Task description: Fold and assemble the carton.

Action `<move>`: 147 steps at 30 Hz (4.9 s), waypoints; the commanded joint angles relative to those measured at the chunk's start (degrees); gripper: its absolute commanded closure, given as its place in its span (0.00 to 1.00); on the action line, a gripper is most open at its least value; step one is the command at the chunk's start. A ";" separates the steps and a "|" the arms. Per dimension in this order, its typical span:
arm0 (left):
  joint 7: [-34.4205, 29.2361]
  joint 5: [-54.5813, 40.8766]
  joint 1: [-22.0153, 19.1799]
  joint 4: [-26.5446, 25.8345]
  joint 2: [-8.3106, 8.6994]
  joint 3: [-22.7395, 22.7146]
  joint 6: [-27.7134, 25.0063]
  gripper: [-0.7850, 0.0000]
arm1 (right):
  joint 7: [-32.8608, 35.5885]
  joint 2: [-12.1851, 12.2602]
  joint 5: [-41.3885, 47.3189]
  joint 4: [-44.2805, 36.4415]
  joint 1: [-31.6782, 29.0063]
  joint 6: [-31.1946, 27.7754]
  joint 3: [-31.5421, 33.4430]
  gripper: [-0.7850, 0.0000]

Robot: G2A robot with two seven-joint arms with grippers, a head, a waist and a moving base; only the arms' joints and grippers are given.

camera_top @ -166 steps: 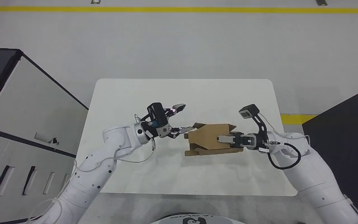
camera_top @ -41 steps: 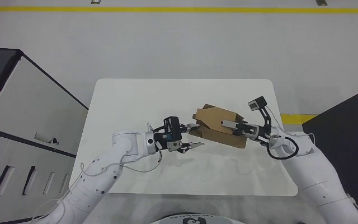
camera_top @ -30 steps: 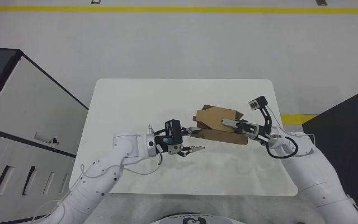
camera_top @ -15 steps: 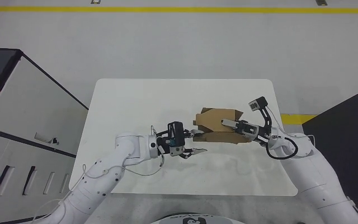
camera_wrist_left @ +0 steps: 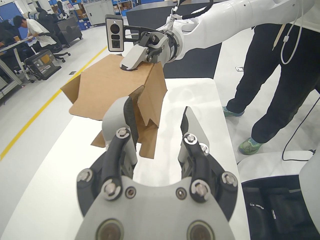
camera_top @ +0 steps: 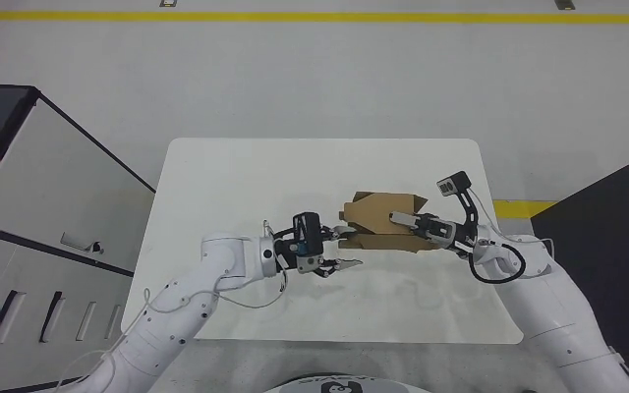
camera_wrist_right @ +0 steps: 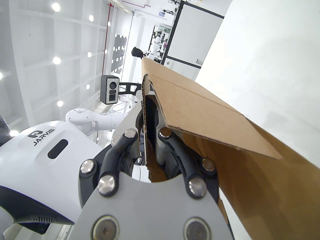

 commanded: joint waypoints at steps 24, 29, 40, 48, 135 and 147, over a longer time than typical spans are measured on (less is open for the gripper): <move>-0.75 -0.49 -2.19 0.62 -0.86 4.47 -0.99 0.47 | -2.71 -0.92 -1.39 -0.19 0.30 2.10 -0.40 1.00; -0.90 -0.44 -3.26 1.47 -1.24 5.60 -0.38 0.47 | -2.33 -1.08 -1.38 -0.10 0.43 2.17 -0.56 1.00; -0.28 -0.53 -2.22 1.58 -0.58 2.07 0.94 0.47 | 2.08 -1.02 1.50 1.16 -0.07 0.25 1.22 1.00; -0.04 -1.26 1.55 0.02 0.85 -4.26 1.42 0.51 | 5.73 -1.11 5.56 2.42 -0.56 -1.80 2.14 1.00; 0.13 -5.94 -4.56 5.57 -2.47 4.15 1.93 1.00 | 14.88 -3.58 11.07 3.89 -0.03 1.19 2.03 1.00; -0.18 -6.15 -5.91 5.93 -3.04 5.76 1.28 1.00 | 14.95 -3.91 10.79 4.20 0.46 1.26 1.38 1.00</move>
